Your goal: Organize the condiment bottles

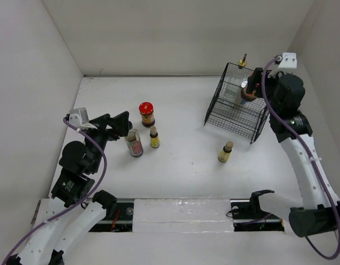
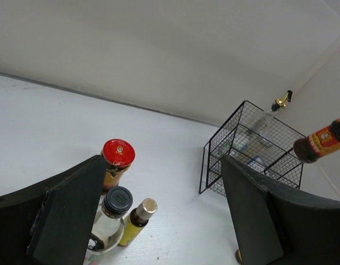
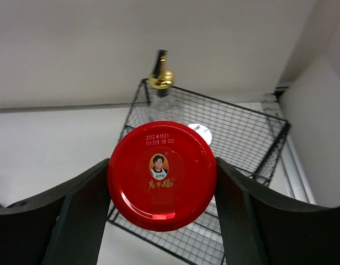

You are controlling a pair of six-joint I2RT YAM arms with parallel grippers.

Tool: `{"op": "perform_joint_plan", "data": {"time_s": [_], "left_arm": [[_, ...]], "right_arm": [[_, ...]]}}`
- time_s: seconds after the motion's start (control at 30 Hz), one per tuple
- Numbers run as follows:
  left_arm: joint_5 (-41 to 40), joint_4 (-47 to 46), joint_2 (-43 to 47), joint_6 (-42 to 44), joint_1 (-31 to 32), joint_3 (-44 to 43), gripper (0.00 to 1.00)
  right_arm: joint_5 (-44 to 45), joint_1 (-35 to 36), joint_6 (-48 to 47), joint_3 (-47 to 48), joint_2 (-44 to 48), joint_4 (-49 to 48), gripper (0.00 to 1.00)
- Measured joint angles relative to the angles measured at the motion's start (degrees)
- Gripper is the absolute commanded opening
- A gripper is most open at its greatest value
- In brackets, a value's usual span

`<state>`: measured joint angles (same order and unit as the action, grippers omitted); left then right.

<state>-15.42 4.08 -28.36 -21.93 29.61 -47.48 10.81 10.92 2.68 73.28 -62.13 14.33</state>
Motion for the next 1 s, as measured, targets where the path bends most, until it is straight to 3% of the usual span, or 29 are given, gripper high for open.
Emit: {"op": "perform_joint_plan", "data": {"time_s": [0.33,1.0], "left_arm": [[0.2,0.0,0.5,0.0,0.0,0.0,0.81],[0.2,0.0,-0.4,0.0,0.0,0.0,0.81]], "right_arm": [[-6.0,-15.9,0.1,13.5,-15.1,3.1,0.48],[-8.2,-19.6,0.7,16.8,-24.7,0.5,0.47]]}}
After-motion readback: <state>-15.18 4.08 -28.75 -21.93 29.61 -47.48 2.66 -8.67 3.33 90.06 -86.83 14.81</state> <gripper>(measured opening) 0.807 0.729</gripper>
